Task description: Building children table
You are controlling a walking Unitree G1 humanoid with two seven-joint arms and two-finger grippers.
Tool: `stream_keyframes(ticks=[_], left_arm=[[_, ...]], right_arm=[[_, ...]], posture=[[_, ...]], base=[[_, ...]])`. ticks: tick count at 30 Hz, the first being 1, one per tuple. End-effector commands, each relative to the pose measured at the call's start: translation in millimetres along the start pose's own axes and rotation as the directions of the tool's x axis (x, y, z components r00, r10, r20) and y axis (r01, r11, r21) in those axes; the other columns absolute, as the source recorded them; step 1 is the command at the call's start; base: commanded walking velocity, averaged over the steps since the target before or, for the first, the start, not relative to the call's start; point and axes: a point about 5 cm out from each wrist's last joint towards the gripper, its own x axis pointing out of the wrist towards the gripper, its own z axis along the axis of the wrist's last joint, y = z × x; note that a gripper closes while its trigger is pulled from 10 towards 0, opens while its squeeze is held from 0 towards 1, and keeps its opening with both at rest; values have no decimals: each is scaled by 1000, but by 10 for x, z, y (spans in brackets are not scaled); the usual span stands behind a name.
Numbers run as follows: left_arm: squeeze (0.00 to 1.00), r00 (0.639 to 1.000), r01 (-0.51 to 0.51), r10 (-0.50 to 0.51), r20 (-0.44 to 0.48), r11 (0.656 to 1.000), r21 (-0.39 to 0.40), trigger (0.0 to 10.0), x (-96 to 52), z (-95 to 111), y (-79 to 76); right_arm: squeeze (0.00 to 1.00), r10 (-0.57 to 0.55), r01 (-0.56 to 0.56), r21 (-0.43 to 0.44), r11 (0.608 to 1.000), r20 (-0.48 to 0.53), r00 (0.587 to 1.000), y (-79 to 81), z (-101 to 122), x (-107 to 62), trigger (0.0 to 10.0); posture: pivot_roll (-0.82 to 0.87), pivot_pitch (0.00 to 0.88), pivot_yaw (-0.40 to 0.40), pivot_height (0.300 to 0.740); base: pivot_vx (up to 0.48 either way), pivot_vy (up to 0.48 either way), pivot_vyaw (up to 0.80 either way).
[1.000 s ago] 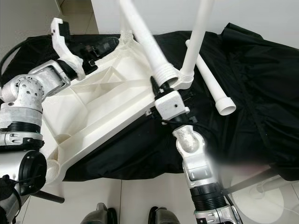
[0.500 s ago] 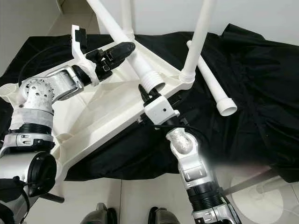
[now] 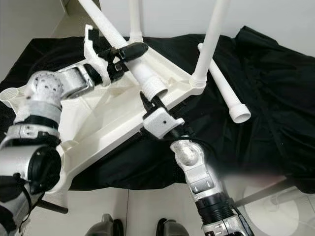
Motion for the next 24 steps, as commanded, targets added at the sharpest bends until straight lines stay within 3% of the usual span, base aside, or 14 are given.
stream_keyframes(ticks=[1, 7, 12, 24], left_arm=[[0, 998, -54, 55, 39, 998, -16, 10000, -22, 98, 61], [0, 977, -189, 192, 96, 981, -36, 10000, -101, 251, 219], [0, 940, -252, 275, 200, 959, -133, 10000, -264, 418, 381], [0, 952, -255, 275, 136, 956, -148, 10000, -123, 241, 398]], right_arm=[[0, -5, 5, -23, 1000, 7, 1000, 32, -20, -85, 10000], [0, -16, 17, -61, 998, 13, 1000, 4, -58, -219, 10000], [0, 25, -23, -76, 997, 20, 999, 52, -77, -247, 10000], [0, 96, -87, -113, 990, 81, 992, 134, -40, -197, 10000]], posture=[[-106, 84, 24, 740], [-104, 88, 22, 740], [-105, 92, 22, 740], [-111, 96, 25, 740]], base=[[0, 0, 0], [0, 0, 0], [0, 0, 0], [0, 0, 0]])
